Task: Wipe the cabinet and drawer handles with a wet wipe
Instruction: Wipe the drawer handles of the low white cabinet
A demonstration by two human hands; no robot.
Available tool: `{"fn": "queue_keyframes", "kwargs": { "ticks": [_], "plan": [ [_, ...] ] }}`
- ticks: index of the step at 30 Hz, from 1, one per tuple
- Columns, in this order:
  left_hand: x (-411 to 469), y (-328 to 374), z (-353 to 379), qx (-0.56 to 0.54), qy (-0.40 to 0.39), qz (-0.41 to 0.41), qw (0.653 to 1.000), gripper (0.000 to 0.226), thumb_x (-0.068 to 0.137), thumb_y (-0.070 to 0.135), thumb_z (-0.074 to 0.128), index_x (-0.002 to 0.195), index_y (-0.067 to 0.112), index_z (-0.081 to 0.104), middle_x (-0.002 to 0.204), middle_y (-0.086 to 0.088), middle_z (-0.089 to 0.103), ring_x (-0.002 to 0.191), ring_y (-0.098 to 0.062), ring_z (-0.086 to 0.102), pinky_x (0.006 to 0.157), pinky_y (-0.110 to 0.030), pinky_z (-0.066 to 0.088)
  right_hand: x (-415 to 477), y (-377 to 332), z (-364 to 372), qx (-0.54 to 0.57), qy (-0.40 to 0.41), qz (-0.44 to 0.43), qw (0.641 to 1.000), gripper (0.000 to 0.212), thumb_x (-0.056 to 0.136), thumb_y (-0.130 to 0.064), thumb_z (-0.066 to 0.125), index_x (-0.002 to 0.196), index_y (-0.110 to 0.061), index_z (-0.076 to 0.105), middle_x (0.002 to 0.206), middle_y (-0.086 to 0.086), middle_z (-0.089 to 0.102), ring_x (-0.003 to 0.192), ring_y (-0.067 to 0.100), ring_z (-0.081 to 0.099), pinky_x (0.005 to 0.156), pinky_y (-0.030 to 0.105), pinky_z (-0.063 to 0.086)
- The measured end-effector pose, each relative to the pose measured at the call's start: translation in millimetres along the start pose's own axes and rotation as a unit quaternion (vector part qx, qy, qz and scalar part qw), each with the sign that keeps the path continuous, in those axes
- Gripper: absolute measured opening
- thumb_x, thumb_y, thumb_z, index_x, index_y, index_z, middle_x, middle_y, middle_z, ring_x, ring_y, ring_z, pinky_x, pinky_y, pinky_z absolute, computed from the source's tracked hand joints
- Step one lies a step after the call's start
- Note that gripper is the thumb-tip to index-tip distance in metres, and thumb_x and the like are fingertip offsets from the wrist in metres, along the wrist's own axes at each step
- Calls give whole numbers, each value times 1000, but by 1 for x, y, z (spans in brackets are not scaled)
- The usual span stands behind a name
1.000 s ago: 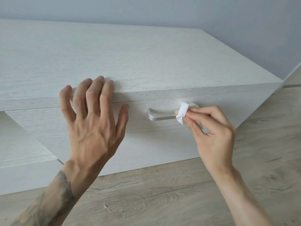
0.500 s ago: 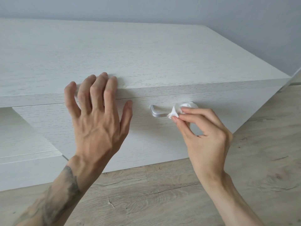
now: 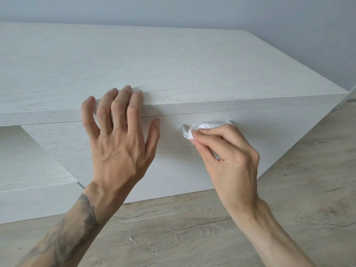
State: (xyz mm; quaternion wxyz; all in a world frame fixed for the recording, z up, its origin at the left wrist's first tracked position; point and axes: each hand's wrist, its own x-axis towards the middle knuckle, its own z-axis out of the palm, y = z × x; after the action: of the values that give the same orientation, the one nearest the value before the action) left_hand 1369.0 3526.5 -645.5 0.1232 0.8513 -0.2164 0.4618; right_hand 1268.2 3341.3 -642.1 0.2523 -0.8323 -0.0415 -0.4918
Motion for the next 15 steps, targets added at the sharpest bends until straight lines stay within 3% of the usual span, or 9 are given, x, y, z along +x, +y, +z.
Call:
{"fn": "queue_keyframes", "kwargs": {
  "ticks": [9,15],
  "plan": [
    [-1,-1,4,5,10,3,1000,57,111,40,51,151,0,48,152,-20,50,142,-40,41,125,-61,18,16,-20,22,-63,-24,28,997,7,91,-4,80,84,-7,80,76,5,64,72,25,60,59,39,54],
    [-1,-1,3,12,12,4,1000,57,111,41,51,151,0,49,152,-20,51,142,-40,43,125,-58,17,18,-29,22,-93,-28,47,994,12,86,0,80,77,-7,77,75,6,64,70,27,62,58,40,54]
  ]
}}
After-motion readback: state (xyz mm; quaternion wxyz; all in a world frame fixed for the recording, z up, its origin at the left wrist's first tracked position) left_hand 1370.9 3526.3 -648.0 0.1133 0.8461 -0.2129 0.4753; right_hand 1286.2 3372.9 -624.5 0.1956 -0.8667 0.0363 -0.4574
